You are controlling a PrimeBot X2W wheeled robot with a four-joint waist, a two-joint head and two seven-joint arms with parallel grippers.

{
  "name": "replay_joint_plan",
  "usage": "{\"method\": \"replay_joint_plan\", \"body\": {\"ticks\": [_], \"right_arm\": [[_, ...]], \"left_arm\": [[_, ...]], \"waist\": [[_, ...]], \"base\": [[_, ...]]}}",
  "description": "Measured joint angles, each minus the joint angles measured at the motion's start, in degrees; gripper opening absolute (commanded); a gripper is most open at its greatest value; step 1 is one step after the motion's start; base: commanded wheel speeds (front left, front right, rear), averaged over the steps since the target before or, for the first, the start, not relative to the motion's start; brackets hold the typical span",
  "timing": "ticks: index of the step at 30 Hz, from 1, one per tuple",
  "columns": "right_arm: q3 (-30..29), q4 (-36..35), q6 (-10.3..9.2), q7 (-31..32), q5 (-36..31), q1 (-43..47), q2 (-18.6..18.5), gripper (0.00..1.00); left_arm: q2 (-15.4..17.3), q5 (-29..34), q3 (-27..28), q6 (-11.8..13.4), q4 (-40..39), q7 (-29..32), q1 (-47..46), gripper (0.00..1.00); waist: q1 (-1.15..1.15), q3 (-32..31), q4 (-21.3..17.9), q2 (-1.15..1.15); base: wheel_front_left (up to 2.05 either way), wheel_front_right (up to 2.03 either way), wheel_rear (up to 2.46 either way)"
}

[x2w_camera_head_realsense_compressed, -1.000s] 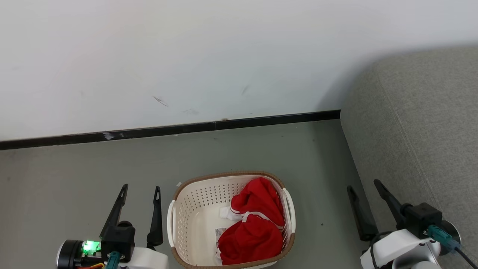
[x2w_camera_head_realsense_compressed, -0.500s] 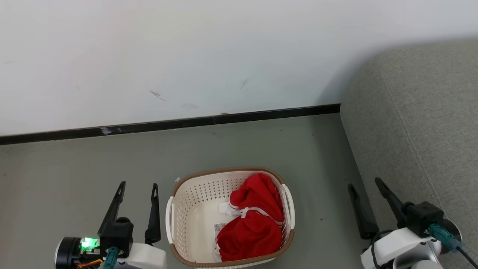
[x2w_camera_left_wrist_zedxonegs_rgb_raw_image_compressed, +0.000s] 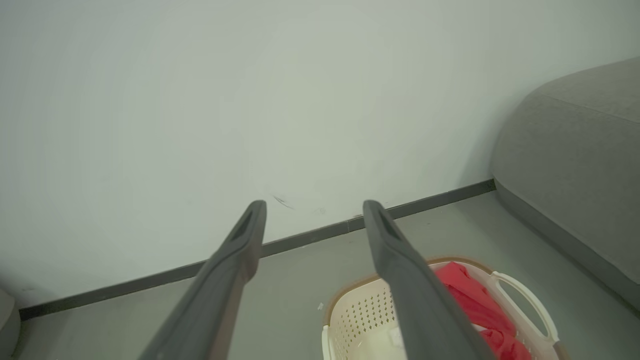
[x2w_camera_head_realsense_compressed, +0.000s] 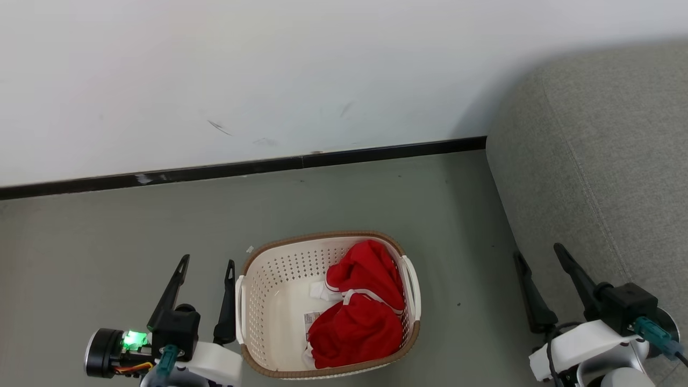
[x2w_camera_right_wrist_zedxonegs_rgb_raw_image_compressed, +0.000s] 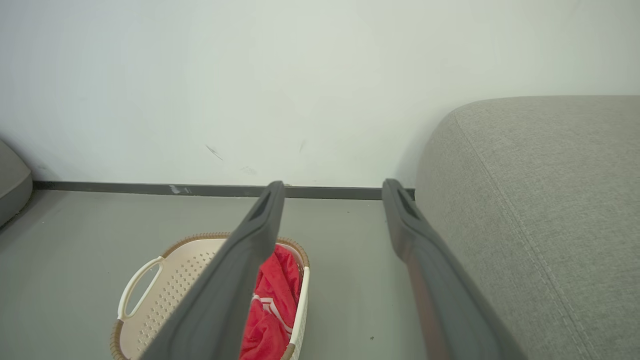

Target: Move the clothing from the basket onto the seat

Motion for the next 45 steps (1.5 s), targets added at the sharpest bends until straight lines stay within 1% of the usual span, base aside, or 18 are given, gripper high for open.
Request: {"method": "replay_joint_plan", "body": {"ticks": [6, 12, 20, 30, 45], "right_arm": [[-0.3, -1.5, 0.0, 0.0, 0.4, -0.3, -0.1, 1.0], [-0.9, -3.1, 0.0, 0.0, 1.0, -0.8, -0.2, 1.0], [-2.0, -5.2, 0.0, 0.0, 1.8, -0.8, -0.2, 1.0], [-1.9, -8.0, 0.0, -0.2, 2.6, -3.3, -0.2, 1.0], [0.6, -10.1, 0.0, -0.3, 4.6, -8.3, -0.2, 1.0]], "left_arm": [[0.1, 0.6, -1.6, -0.8, 2.1, 0.0, -2.2, 1.0], [0.1, 1.7, -3.9, -2.6, 5.1, 0.0, -5.3, 1.0], [0.0, 4.1, -7.1, -4.2, 7.9, 0.0, -9.3, 1.0], [-0.1, 5.1, -8.0, -4.7, 10.7, 0.0, -14.7, 1.0], [0.2, 8.1, -9.6, -5.2, 15.6, -0.1, -21.5, 1.0]], "waist": [[0.0, 1.4, -0.6, 0.0], [0.0, 3.6, -1.4, 0.0], [0.0, 6.8, -2.8, 0.0], [-0.01, 11.8, -5.0, 0.0], [-0.01, 19.2, -9.2, 0.0]], "base": [[0.0, 0.0, 0.0], [0.0, 0.0, 0.0], [0.0, 0.0, 0.0], [0.0, 0.0, 0.0], [0.0, 0.0, 0.0]]}}
